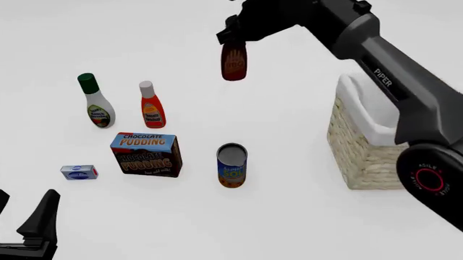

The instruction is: Pick the bbq sauce and place it in the basket.

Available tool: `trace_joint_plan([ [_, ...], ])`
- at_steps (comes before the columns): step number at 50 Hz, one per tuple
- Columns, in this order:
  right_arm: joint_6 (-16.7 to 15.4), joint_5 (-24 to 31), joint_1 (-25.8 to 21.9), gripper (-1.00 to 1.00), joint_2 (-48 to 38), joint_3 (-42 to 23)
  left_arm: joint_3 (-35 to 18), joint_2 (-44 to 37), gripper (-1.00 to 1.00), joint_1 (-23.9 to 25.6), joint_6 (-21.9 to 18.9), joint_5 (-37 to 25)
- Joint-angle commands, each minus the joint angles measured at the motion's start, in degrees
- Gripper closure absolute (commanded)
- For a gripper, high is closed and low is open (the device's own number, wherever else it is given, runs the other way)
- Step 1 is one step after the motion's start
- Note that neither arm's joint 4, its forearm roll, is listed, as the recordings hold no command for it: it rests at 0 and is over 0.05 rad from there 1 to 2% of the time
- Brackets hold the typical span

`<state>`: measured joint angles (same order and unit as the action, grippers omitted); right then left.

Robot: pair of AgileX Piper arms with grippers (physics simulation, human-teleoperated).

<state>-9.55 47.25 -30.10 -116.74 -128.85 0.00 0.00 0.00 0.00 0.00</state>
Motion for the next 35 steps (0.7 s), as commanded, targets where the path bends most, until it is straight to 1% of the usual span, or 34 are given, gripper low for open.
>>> trace_joint_plan([
  [1,-0.6,1.5,1.5,1.0,4.4,0.2,0.0,0.0,-1.0,0.0,0.0,0.0],
  [5,-1.1,2.6,2.3,1.0,5.2,-1.0,0.0,0.0,-1.0,0.0,0.0,0.0],
  [10,-1.7,3.0,3.1,1.0,7.5,0.4,0.0,0.0,-1.0,0.0,0.0,0.0],
  [22,-3.0,4.3,5.6,1.0,11.2,1.4,0.0,0.0,-1.0,0.0,0.0,0.0],
  [35,-3.5,4.2,7.7,1.0,15.8,5.1,0.0,0.0,-1.0,0.0,0.0,0.0],
])
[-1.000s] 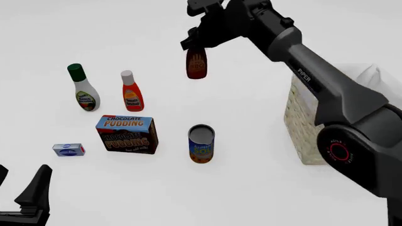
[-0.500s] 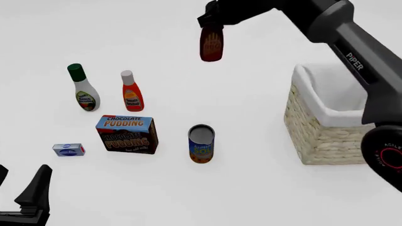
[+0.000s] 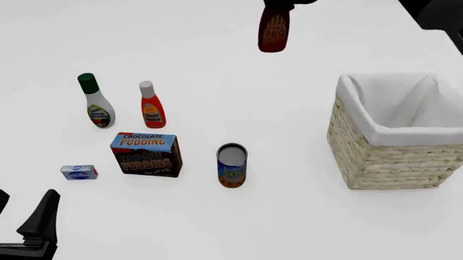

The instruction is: Pick the bbq sauce and place it in the basket.

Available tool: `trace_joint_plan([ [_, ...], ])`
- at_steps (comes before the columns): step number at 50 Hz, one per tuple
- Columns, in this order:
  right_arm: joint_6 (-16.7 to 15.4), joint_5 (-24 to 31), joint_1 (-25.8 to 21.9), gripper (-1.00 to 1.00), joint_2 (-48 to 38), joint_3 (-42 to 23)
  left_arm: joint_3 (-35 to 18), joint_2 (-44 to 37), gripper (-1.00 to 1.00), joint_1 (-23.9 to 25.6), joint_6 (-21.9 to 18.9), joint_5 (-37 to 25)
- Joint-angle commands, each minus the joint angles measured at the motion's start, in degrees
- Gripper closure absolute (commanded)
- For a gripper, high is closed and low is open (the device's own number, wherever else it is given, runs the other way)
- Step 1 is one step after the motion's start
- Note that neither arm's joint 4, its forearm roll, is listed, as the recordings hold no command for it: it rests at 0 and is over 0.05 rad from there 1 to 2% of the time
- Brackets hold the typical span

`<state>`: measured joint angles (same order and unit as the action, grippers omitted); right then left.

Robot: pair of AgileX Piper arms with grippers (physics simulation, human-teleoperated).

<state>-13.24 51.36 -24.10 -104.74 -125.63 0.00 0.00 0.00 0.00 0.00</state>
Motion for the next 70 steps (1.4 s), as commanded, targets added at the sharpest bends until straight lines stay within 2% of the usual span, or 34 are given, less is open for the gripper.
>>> trace_joint_plan([
  [1,0.2,0.0,1.7,1.0,3.8,1.9,0.0,0.0,-1.0,0.0,0.0,0.0],
  [34,-1.3,-1.1,12.7,1.0,16.7,13.8,0.0,0.0,-1.0,0.0,0.0,0.0],
  [70,-1.4,-4.6,23.9,1.0,26.1,25.9,0.0,0.0,-1.0,0.0,0.0,0.0],
])
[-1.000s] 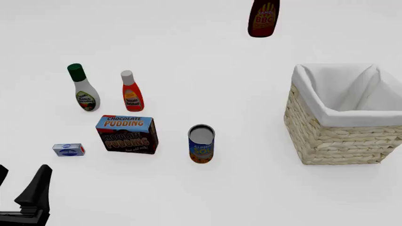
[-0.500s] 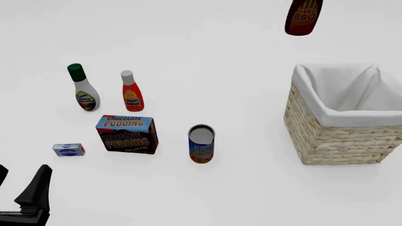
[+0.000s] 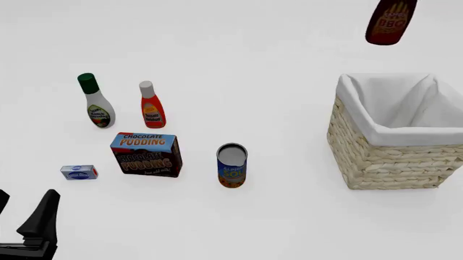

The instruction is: Pick the bbq sauce and place it in the basket.

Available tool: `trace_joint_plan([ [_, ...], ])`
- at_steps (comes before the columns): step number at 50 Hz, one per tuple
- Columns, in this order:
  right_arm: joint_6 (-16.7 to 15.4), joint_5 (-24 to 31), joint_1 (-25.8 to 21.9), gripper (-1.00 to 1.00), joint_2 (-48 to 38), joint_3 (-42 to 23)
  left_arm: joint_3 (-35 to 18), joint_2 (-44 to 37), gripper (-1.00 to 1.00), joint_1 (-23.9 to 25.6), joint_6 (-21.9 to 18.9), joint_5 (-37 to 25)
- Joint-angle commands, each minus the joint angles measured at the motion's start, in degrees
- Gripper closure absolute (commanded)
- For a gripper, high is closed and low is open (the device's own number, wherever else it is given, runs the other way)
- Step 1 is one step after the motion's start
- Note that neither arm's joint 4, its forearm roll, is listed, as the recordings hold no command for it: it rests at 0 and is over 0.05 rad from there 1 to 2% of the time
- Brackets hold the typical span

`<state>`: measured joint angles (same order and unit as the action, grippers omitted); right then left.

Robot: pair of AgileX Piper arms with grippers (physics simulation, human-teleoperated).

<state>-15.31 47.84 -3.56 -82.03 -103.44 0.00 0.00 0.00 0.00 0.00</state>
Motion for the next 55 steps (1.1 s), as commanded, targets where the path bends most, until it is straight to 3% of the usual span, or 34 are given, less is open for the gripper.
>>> trace_joint_plan([
  [1,0.8,-1.1,3.6,1.0,3.7,4.0,0.0,0.0,-1.0,0.0,0.0,0.0],
  [18,0.7,-7.0,8.4,1.0,4.8,13.7,0.0,0.0,-1.0,0.0,0.0,0.0],
  [43,2.0,-15.8,10.6,1.0,4.9,27.5,0.0,0.0,-1.0,0.0,0.0,0.0],
  [55,2.0,-18.6,11.9,1.0,3.6,30.6,0.0,0.0,-1.0,0.0,0.0,0.0],
])
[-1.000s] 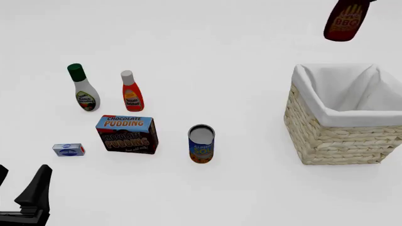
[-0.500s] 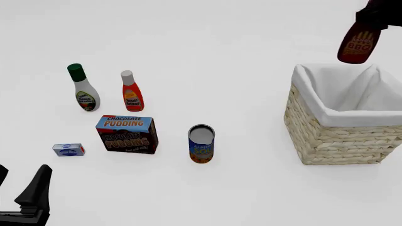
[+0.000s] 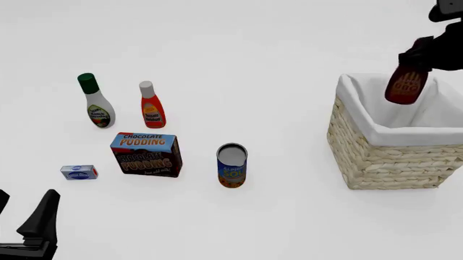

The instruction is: Pick the bbq sauce and place it in the basket.

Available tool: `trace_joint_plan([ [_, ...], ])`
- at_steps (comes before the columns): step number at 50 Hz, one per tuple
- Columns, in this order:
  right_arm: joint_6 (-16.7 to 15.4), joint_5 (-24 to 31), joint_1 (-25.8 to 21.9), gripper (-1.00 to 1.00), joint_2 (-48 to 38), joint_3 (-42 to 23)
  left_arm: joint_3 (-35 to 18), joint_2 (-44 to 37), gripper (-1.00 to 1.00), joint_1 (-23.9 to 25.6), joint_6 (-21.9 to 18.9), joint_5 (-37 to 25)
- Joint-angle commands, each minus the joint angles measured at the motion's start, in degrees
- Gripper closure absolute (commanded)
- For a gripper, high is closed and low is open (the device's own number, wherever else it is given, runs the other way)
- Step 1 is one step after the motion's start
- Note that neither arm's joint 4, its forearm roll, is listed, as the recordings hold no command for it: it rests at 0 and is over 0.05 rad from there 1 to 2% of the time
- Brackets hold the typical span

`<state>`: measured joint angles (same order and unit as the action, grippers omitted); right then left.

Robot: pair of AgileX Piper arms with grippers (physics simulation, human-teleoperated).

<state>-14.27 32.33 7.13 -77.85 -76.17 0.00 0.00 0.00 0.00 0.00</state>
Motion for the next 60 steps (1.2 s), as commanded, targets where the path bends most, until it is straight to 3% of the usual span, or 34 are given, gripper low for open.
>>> trace_joint_plan([
  [1,0.9,-3.3,1.3,1.0,-0.8,3.6,0.0,0.0,-1.0,0.0,0.0,0.0],
  [60,1.9,-15.8,6.6,1.0,-10.9,11.6,0.0,0.0,-1.0,0.0,0.0,0.0],
])
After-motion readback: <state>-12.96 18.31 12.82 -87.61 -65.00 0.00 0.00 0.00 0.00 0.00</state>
